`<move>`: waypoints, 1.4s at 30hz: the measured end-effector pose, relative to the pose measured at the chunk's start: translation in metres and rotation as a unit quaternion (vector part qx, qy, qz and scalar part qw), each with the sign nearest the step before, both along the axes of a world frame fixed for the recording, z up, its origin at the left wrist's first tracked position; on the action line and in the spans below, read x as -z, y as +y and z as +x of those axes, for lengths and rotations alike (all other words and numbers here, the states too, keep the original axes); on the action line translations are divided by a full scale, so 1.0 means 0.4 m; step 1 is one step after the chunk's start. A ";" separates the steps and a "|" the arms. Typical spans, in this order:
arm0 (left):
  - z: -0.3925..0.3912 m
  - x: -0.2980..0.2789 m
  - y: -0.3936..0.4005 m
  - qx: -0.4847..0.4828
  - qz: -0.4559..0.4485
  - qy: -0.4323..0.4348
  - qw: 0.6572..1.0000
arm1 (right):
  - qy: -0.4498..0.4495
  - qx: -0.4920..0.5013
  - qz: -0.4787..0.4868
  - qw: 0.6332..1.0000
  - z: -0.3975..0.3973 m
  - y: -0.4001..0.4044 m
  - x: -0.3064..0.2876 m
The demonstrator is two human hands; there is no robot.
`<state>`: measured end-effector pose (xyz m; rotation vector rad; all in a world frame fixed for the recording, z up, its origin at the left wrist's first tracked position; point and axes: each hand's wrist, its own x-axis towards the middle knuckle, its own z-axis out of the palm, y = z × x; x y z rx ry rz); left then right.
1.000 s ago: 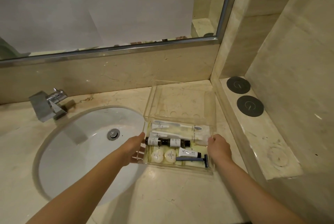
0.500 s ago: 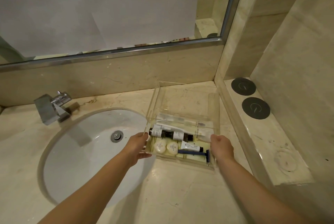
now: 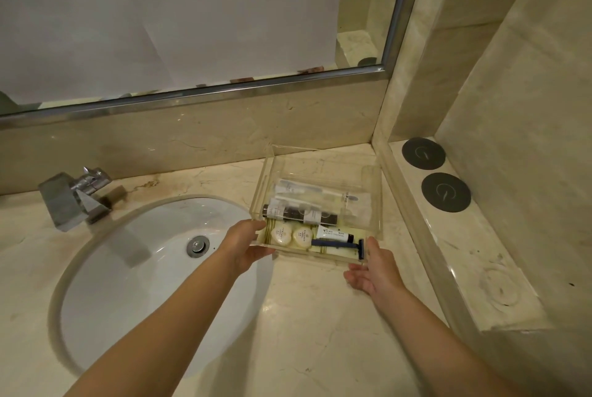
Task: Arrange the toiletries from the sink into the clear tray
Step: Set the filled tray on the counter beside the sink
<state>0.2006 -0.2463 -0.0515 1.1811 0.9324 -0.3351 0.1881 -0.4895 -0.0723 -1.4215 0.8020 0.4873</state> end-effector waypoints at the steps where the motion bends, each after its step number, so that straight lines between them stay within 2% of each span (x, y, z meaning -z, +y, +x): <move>1: 0.005 -0.001 -0.003 -0.005 -0.001 -0.003 1.000 | 0.008 0.029 0.022 0.999 0.004 0.001 -0.002; 5: 0.028 0.002 -0.017 -0.021 -0.010 -0.027 0.999 | 0.012 0.106 0.077 0.991 0.024 0.002 -0.009; 10: 0.054 -0.003 -0.024 -0.033 -0.019 -0.038 0.999 | -0.019 0.119 0.092 0.988 0.052 0.008 -0.017; 22: 0.075 0.016 -0.044 -0.050 0.032 -0.029 0.998 | -0.069 0.121 0.129 0.982 0.074 0.013 -0.013; 25: 0.084 0.016 -0.064 -0.050 0.022 -0.032 0.998 | -0.085 0.140 0.162 0.973 0.087 0.012 -0.027; 34: 0.120 0.014 -0.094 -0.003 0.029 -0.024 0.999 | -0.090 0.110 0.233 0.962 0.158 0.020 -0.055; 39: 0.129 0.021 -0.103 0.041 0.090 -0.013 0.995 | -0.083 0.104 0.241 0.961 0.194 0.015 -0.055; 42: 0.135 0.014 -0.103 0.043 0.084 -0.014 0.995 | -0.081 0.108 0.240 0.961 0.203 0.016 -0.050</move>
